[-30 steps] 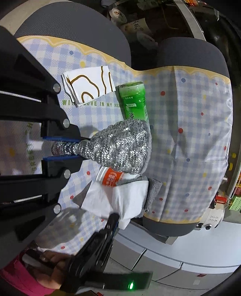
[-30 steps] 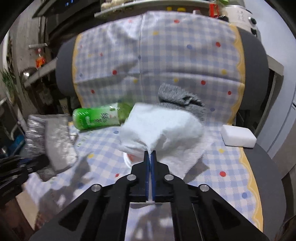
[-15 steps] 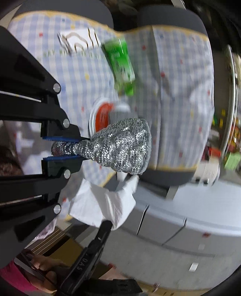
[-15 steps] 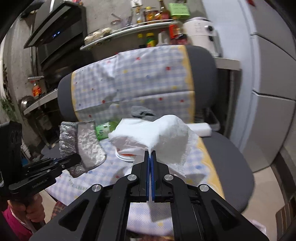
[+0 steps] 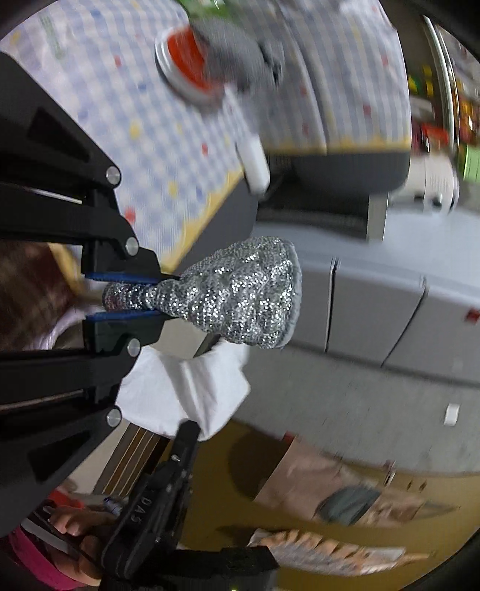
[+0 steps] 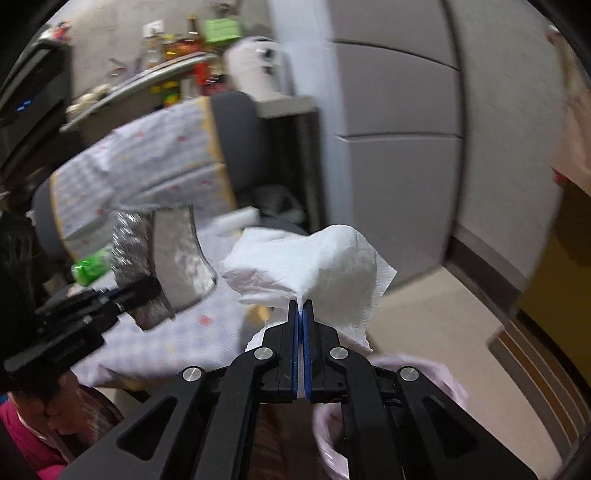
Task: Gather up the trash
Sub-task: 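Carry both items over the pink bin and open both grippers, then move both grippers back over the chair, then grasp the white-and-brown striped paper with the left gripper, then grasp the grey sock on the bowl with the right gripper while the left holds the paper, then carry both items over the pink bin and open both grippers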
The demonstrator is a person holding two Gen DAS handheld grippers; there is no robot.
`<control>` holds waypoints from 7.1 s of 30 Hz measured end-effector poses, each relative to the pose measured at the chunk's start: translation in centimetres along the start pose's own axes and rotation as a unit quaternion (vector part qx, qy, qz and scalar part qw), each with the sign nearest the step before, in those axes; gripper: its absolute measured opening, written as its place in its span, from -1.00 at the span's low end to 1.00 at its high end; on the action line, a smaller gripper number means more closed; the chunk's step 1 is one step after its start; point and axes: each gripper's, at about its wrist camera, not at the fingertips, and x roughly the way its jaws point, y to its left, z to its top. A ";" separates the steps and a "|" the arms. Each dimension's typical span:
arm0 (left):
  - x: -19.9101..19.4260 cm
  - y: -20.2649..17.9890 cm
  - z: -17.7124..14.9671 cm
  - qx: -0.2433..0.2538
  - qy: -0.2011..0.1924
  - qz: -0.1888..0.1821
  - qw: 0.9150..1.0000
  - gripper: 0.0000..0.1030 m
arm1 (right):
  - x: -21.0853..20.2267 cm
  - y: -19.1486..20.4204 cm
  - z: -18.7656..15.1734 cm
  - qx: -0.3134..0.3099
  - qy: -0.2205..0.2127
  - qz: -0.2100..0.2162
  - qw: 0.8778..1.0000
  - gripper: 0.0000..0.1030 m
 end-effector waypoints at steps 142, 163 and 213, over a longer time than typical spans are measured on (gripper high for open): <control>-12.9 26.8 0.3 -0.177 -0.003 0.313 0.933 -0.89 | 19.5 26.5 11.7 -0.114 0.047 0.205 0.971 0.06; -11.7 27.2 -0.1 -0.190 0.011 0.317 0.929 -0.89 | 19.6 28.7 13.9 -0.152 -0.008 0.242 0.958 -0.85; 4.3 -4.2 -1.2 0.046 0.058 0.021 0.997 -0.87 | 5.3 -10.2 -6.4 0.076 0.102 -0.124 0.984 -0.32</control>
